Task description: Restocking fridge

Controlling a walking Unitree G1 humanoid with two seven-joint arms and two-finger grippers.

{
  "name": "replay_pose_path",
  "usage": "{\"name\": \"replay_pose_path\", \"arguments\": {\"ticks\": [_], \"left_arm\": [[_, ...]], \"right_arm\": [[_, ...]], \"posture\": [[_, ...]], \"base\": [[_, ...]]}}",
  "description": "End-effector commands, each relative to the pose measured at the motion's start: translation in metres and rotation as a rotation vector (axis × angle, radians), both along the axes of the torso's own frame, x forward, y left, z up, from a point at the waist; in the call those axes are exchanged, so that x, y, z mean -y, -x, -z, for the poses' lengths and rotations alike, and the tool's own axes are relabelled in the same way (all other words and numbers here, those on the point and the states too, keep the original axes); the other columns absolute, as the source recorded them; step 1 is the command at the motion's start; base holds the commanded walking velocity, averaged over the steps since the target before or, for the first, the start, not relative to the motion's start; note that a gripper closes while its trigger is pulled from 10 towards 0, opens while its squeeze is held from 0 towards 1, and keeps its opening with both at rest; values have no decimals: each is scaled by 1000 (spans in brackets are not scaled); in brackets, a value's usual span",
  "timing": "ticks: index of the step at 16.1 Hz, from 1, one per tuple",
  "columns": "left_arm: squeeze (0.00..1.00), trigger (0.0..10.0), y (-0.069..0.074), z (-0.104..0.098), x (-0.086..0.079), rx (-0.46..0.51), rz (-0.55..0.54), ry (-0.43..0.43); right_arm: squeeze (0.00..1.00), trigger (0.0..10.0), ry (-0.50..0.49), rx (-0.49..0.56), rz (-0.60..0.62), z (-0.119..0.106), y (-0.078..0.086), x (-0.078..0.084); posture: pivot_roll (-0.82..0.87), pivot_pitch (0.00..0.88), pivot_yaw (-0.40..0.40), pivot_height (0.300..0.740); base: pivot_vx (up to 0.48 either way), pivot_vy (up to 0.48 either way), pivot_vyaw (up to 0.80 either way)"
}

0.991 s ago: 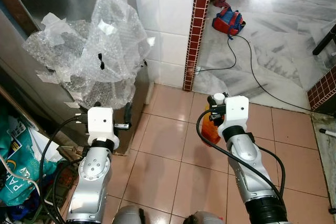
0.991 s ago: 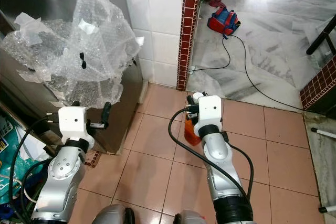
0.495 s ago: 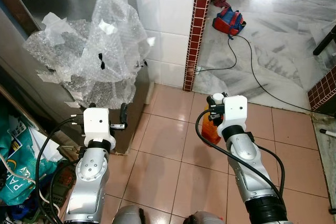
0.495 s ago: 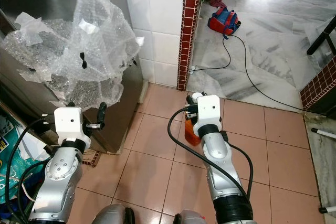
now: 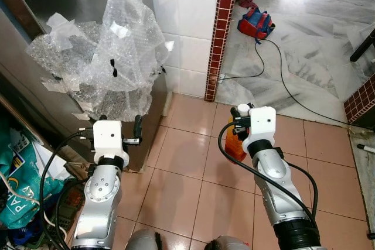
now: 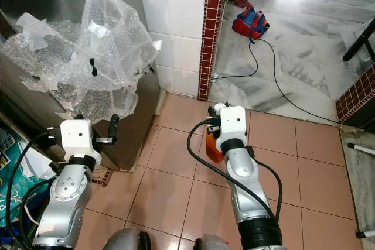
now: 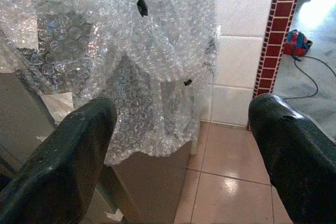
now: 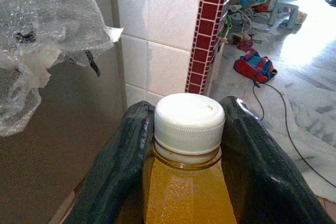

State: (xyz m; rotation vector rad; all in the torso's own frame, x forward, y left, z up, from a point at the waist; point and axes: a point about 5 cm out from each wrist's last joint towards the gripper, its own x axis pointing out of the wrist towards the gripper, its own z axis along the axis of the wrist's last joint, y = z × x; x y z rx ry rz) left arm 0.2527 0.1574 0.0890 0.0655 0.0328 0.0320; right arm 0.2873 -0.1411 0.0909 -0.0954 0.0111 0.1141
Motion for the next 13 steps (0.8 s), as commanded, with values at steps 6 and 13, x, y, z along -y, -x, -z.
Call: {"name": "replay_pose_path", "arguments": {"ticks": [6, 13], "left_arm": [[0, 10000, 1, 2, -2, -14, -9, -15], [0, 10000, -39, -35, 4, 127, -15, -39]], "right_arm": [[0, 10000, 8, 6, -12, -3, -3, -3], [0, 10000, -34, 165, -82, -46, -56, -27]], "posture": [[0, 0, 0, 740], [133, 0, 23, 740]], "base": [[0, 0, 0], [0, 0, 0]]}}
